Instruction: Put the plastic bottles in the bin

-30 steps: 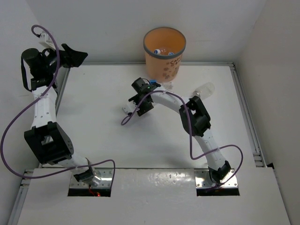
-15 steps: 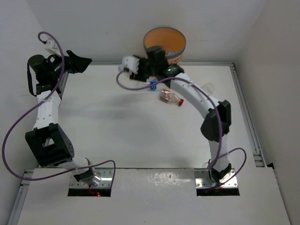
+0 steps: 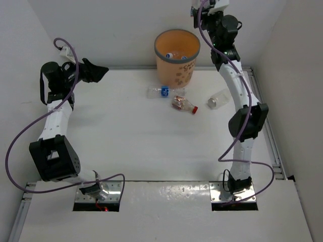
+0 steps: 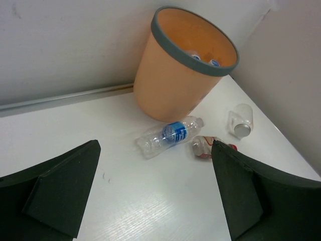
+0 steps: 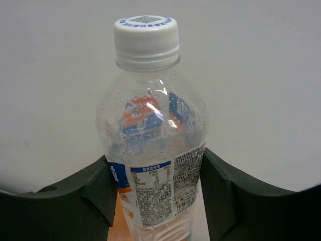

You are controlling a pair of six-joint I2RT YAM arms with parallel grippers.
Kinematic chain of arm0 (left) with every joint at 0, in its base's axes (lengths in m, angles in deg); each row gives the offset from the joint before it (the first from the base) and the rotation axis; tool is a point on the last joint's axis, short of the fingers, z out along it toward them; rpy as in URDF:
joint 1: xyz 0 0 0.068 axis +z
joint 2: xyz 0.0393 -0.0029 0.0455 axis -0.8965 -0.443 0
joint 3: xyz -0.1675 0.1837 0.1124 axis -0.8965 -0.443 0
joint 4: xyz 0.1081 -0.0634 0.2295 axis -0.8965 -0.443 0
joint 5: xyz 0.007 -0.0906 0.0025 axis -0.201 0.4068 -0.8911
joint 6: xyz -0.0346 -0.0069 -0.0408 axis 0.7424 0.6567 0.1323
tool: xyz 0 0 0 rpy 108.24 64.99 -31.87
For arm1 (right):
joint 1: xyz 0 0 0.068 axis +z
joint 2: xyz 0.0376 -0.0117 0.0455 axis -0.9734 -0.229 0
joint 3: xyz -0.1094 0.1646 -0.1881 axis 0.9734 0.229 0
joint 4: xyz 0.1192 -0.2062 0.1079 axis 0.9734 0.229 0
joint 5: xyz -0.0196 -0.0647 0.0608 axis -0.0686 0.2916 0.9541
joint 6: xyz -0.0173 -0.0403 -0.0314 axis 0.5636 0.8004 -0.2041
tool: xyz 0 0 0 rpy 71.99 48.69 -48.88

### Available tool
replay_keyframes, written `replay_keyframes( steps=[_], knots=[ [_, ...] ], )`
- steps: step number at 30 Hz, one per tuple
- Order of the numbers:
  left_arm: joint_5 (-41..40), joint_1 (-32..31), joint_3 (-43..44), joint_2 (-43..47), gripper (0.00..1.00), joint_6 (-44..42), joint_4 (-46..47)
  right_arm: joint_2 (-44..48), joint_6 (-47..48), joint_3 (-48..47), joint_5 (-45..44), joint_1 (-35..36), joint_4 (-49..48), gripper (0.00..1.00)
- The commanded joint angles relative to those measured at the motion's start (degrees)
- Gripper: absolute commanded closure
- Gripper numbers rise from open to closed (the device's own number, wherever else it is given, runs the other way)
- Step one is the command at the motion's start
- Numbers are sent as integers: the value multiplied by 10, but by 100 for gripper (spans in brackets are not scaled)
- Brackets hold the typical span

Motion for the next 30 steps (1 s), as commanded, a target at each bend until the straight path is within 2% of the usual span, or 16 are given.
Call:
replay_keyframes(
  steps=[1,5,10,13,15,16,17,18,21,23,24,26,30],
  knots=[
    [-8,-5,-7,29,0,-22,12,-41,-123,-13,-14,5,-46,100],
    [-8,7,-12,34,0,-37,-11,-71,-148,-31,-24,0,-64,100],
    [-8,12,-17,34,0,-37,-16,-99,-127,-38,-45,1,-89,100],
    [-8,12,-22,34,0,-37,-16,-117,-114,-36,-54,-1,-96,93],
    [-14,12,-28,34,0,-37,-24,-123,-109,-39,-47,0,-87,83],
    [-14,12,-28,34,0,-43,-24,-124,-103,-38,-44,0,-86,75],
    [-20,12,-35,34,0,-51,-31,-123,-100,-35,-42,0,-88,63],
    [-20,7,-44,34,0,-56,-37,-123,-97,-36,-44,1,-91,39],
    [-25,-8,-50,40,0,-94,-52,-123,-89,-49,-54,-4,-92,21],
    [-39,-21,-42,40,0,-130,-92,-112,-94,-47,-57,-8,-92,17],
    [-39,-30,-28,34,0,-181,-112,-98,-97,-38,-57,-11,-94,15],
    [-66,-59,-14,19,0,-230,-168,-75,-112,-21,-48,-19,-89,13],
    [-61,-94,-1,-19,0,-311,-176,-24,-133,19,-14,-29,-58,12]
  ],
)
